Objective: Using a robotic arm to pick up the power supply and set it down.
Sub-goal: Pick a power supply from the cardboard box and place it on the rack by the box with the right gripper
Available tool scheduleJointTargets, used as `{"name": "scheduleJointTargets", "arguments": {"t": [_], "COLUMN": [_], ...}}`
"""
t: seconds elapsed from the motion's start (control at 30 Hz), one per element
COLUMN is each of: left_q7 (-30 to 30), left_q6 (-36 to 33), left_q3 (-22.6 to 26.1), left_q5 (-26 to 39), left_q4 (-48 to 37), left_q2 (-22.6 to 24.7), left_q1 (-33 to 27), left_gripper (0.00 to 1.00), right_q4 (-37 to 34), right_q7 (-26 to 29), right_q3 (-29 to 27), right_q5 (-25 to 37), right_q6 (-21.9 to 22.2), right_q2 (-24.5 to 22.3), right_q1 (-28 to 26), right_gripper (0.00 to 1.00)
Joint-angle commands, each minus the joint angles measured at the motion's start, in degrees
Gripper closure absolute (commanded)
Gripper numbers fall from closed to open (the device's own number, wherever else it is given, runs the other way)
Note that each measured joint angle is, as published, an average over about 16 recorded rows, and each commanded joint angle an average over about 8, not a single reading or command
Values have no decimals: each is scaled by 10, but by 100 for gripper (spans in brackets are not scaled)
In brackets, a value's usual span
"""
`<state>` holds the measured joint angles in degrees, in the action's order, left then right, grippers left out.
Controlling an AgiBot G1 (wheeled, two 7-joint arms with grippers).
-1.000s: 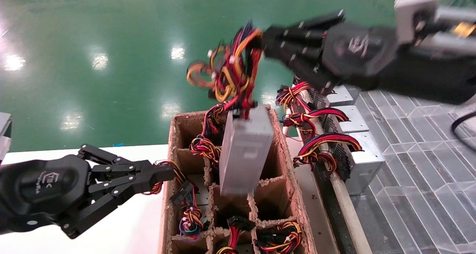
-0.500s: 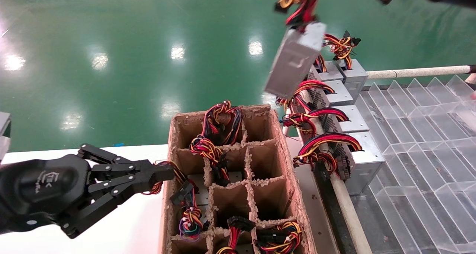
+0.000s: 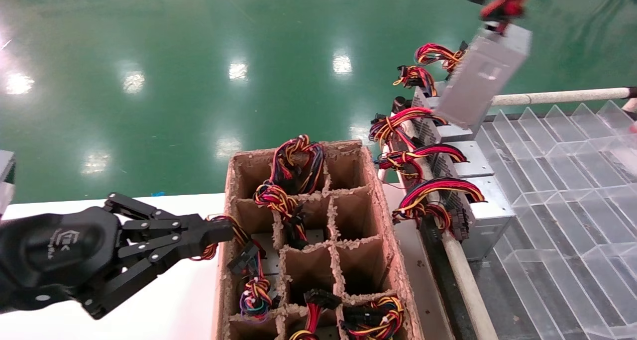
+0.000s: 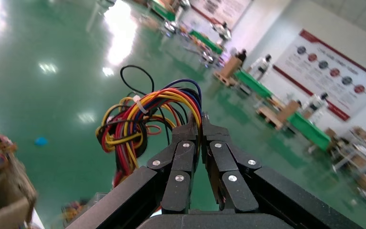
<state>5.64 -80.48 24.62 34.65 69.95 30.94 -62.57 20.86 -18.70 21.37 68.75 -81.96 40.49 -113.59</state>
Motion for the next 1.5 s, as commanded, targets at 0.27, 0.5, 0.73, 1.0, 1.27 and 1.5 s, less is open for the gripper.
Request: {"name": "scheduleJointTargets", "arguments": {"t": [0.27, 0.5, 0.73, 1.0, 1.27, 1.5], "left_q7": [0, 0, 0, 0, 0, 0], "left_q6": [0, 0, 0, 0, 0, 0], "left_q3": [0, 0, 0, 0, 0, 0], "left_q5": [0, 0, 0, 0, 0, 0], "left_q4": [0, 0, 0, 0, 0, 0], "left_q2": [0, 0, 0, 0, 0, 0], "left_q1": [0, 0, 0, 0, 0, 0], "left_gripper": [100, 100, 100, 100, 100, 100], "right_q4": [-72, -123, -162, -183, -198, -208], "right_q7": [-36, -59, -80, -105, -120, -119], "right_q3": [13, 23, 26, 31, 33, 27], "right_q5": [30, 47, 52, 60, 62, 55], "right_q6": [-3, -2, 0, 35, 103, 139], "right_q2": [-32, -46, -44, -24, 22, 67], "right_q1": [-25, -23, -11, -3, 5, 18], "right_gripper": [100, 100, 100, 100, 100, 100]}}
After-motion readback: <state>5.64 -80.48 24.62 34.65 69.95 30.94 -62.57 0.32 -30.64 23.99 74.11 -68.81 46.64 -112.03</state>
